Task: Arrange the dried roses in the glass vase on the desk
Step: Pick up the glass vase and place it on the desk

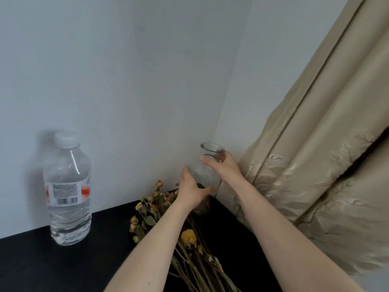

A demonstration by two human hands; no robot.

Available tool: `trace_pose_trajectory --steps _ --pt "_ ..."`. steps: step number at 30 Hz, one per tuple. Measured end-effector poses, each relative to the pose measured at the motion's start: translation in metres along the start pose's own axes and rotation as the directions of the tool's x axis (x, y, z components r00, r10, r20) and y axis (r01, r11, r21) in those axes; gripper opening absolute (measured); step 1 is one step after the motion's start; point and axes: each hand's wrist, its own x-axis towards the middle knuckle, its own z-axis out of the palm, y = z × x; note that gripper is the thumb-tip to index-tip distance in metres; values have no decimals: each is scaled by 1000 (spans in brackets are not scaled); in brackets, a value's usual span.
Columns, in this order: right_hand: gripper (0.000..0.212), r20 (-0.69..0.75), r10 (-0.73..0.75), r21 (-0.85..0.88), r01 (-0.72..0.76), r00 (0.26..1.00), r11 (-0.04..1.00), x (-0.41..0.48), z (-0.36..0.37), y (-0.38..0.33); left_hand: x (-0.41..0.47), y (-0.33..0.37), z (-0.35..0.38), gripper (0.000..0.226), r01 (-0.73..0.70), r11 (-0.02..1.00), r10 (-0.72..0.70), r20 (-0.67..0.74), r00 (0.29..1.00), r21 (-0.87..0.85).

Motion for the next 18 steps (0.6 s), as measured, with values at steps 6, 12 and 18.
trace_pose_trajectory --steps 6,12,18 --pt "60 -47 -17 -15 16 999 1000 10 3 12 13 -11 6 122 65 995 -62 -35 997 81" --pt "52 -55 -89 -27 87 995 996 7 3 13 7 -8 7 118 35 994 -27 -73 997 108" --pt "46 -88 -247 -67 242 965 968 -5 -10 -30 -8 28 0 113 -78 994 91 -174 981 78"
